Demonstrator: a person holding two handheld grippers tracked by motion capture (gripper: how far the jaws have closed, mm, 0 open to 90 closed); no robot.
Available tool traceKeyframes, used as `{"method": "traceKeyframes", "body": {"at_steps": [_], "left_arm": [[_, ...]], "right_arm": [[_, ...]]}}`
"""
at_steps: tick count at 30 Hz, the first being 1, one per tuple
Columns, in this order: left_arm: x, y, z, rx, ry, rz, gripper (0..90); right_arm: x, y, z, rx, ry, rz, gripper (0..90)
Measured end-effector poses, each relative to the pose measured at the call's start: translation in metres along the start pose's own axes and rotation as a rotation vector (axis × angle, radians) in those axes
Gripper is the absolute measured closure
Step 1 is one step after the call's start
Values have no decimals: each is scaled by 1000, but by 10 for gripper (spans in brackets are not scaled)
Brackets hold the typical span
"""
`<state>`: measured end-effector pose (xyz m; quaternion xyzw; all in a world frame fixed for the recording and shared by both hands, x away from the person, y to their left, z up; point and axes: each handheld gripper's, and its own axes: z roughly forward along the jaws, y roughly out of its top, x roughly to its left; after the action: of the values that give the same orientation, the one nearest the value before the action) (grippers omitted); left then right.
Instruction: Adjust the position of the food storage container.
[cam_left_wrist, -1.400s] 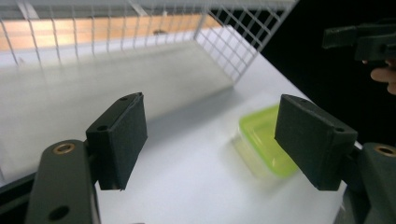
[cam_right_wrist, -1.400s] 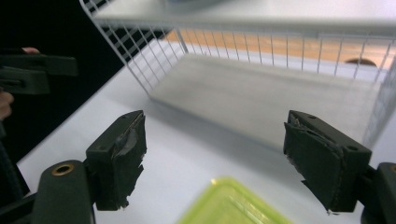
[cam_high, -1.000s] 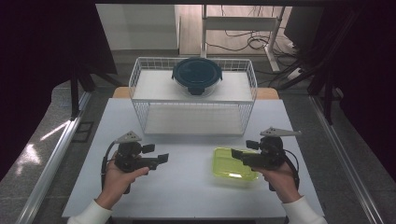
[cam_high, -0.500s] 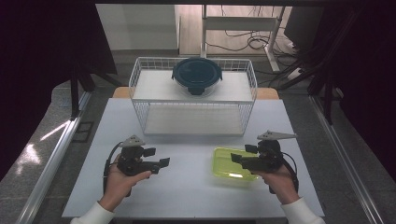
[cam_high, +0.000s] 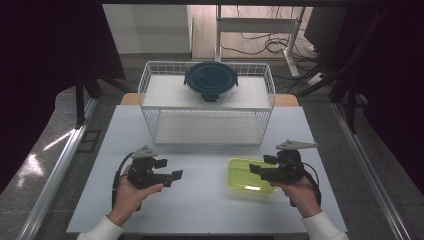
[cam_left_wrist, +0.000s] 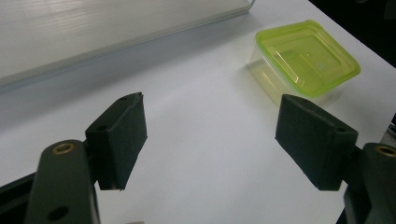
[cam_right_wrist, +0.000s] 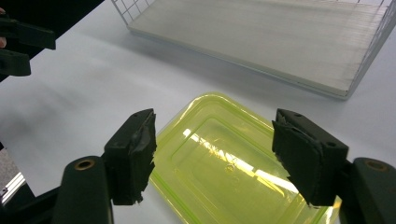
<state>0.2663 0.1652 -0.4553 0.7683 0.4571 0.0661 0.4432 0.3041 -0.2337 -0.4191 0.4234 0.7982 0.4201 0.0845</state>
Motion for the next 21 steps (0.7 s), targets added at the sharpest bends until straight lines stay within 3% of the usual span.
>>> {"method": "traceKeyframes", "body": {"at_steps": [12, 14, 15, 17, 18, 21], "left_arm": [[2, -1, 1, 11, -2, -9, 244], [3, -2, 2, 18, -11, -18, 244], [3, -1, 2, 18, -11, -16, 244], [2, -1, 2, 16, -10, -19, 244], [3, -1, 1, 14, -11, -20, 244], [4, -3, 1, 18, -13, -23, 244]], "right_arm": [[-9, -1, 7, 37, -34, -31, 426], [-11, 4, 13, 53, -39, -49, 502], [-15, 12, 24, 82, -56, -85, 594], [-16, 16, 30, 103, -53, -94, 633], [-20, 26, 43, 137, -49, -116, 709], [-22, 37, 65, 212, -94, -202, 807]]}}
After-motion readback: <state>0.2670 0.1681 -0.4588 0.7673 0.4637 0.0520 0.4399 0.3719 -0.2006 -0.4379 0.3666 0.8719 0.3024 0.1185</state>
